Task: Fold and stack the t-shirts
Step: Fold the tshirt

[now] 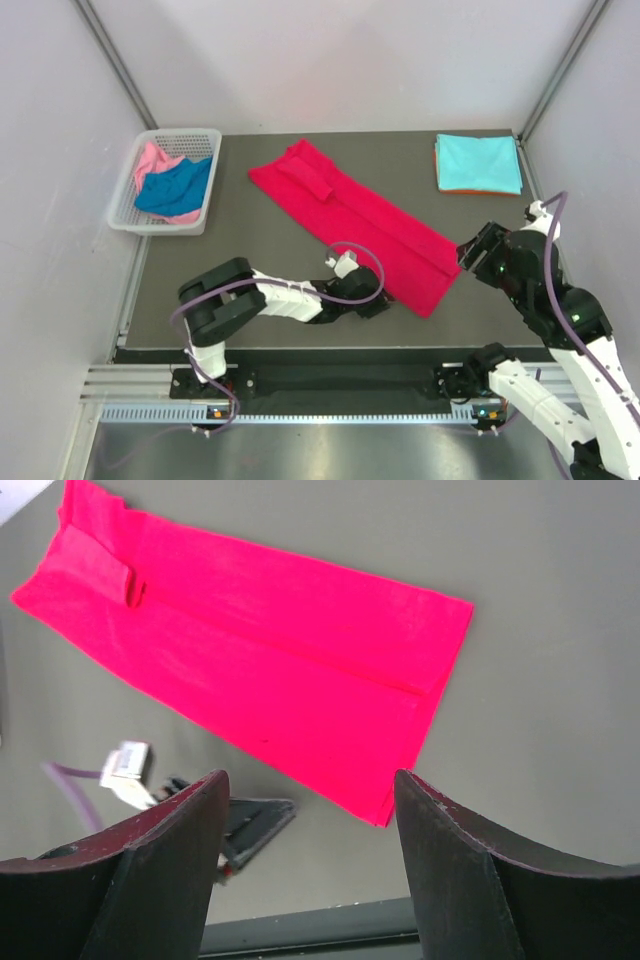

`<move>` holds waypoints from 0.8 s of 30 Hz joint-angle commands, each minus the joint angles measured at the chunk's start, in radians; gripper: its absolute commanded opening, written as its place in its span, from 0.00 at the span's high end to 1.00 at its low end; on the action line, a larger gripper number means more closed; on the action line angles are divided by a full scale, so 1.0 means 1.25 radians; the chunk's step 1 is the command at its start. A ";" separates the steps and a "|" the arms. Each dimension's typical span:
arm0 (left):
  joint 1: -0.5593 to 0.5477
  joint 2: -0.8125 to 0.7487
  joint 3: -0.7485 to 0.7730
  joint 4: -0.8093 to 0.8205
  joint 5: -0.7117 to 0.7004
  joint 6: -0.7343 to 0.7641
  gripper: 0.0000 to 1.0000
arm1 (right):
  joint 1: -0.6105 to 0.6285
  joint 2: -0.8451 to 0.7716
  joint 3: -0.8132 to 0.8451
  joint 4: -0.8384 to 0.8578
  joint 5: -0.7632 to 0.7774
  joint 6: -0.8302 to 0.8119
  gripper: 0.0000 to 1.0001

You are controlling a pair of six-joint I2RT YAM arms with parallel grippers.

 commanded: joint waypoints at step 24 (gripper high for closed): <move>-0.070 0.190 0.139 0.025 -0.010 -0.107 0.67 | -0.005 -0.060 -0.009 -0.004 0.063 0.016 0.33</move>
